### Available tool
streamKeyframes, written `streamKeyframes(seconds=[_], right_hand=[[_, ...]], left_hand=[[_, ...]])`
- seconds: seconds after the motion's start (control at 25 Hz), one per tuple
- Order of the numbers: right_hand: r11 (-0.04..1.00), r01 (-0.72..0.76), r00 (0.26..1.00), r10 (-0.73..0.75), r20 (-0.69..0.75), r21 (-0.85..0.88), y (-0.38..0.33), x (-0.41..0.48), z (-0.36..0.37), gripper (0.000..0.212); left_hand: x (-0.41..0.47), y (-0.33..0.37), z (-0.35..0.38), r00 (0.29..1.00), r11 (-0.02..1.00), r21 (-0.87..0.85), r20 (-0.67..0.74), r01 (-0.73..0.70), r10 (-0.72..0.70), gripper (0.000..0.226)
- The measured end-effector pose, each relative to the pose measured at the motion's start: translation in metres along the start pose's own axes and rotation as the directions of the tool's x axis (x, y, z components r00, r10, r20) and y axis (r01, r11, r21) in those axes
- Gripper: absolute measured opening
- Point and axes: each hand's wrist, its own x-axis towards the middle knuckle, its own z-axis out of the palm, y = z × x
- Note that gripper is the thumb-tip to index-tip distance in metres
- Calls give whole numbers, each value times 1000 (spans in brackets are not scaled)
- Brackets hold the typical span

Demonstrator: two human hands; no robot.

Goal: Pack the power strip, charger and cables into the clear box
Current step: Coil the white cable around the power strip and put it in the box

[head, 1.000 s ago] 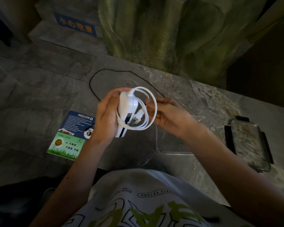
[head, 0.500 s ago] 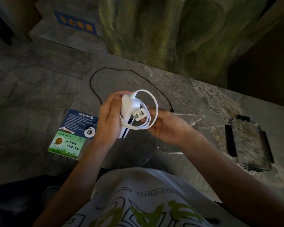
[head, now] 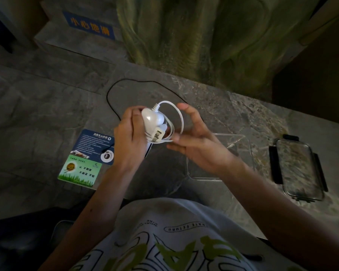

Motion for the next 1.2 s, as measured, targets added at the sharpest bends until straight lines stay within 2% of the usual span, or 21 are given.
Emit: streamKeyframes(seconds=[0.04,0.12,0.24,0.36,0.48,0.56,0.72,0.8,0.96,1.08,1.2], right_hand=[[995,50,999,-48,24,-88,1,0,1,71],[962,125,992,-120,34,-241,6,3,4,72],[903,174,981,-195,-13,-393,8,6,9,53],[830,240,958,-286,-16,-503,10,6,7,40],[830,246,954,-298,-25,-501,8,6,6,32],[842,233,957,-288,-40,-486,6,4,3,25],[801,201,941,-317,-115,-564,4,0,-6,19],[788,203,930,-340,-136,-582,3,-2,-10,15],[757,196,917,-367,-157,-623,2,-2,-20,20],[744,202,891,-410,-196,-637,-1,-3,-29,27],[702,210,885,-432,-173,-680,-6,-6,-38,23]], left_hand=[[0,1,1,1000,1000,26,10,6,-6,27],[1,2,3,1000,999,52,20,0,-1,26],[2,4,4,999,998,64,51,-24,21,26],[1,9,6,997,1000,-3,78,27,-27,25],[2,13,8,992,996,-75,119,56,-47,25],[3,13,8,981,992,-104,187,74,-53,17],[5,9,8,969,983,-99,209,153,-129,11],[7,3,8,963,966,-120,174,230,-208,16],[12,-12,11,921,904,-200,177,378,-346,41],[14,-18,14,897,875,-207,170,437,-408,47],[17,-22,9,867,829,-254,161,497,-471,51]])
